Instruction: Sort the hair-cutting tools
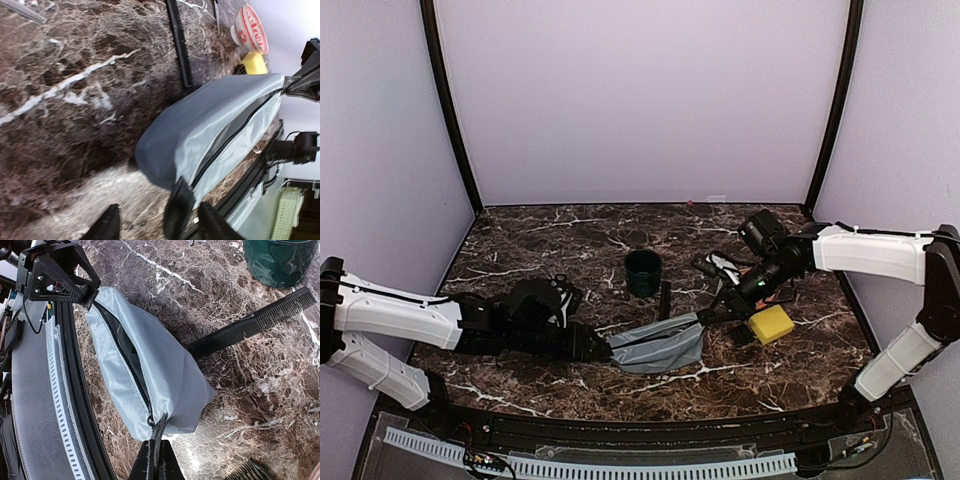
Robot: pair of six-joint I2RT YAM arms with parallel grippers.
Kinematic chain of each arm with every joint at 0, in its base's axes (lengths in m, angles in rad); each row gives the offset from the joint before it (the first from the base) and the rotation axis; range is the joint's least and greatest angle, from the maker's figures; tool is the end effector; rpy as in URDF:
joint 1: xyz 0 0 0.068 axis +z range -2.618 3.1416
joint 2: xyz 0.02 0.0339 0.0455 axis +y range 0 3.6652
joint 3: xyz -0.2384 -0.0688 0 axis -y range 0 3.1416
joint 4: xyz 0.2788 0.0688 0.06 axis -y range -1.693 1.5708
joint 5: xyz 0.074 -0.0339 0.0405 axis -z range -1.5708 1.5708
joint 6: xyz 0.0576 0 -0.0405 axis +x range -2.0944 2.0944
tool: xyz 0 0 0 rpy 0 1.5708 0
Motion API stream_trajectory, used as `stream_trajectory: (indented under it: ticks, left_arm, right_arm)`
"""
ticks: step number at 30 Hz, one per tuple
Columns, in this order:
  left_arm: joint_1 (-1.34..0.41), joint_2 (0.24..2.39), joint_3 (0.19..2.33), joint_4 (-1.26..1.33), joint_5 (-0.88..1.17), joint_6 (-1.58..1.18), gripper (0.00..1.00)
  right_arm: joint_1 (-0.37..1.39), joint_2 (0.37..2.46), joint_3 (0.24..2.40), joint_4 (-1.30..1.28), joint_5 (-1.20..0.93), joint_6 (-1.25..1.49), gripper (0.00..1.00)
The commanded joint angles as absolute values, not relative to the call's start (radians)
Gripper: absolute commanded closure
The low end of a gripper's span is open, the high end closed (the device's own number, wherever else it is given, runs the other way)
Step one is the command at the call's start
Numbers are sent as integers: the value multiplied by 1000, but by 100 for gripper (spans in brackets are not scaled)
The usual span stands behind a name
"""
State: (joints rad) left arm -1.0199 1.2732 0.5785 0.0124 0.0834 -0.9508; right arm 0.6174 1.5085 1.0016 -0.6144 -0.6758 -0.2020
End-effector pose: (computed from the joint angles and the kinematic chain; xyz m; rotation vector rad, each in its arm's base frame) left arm 0.1554 -0.2621 0.1262 0.1367 2.5106 -1.0552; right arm 0.2480 0.2203 0.1614 -1.2549 2.3535 1.0394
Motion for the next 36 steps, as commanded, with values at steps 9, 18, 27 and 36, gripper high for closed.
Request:
stream_trajectory:
  ticks: [9,18,27,36]
  left_arm:
    - [-990,1268,742,39,144,-811,100]
    - [-970,1067,716,-61,81,-757,100]
    - [-968,1264,999,-221,-75,-644,100]
    - [-1011,1232,784,30,272,-717,100]
  right_arm:
    - [548,1442,1132,-724,-813,-288,100]
    - [454,1434,1067,-692,-872,-231,100]
    - [406,1545,1315,-691,-864,-123,100]
    - [463,1382,1069,-756,-879,-284,100]
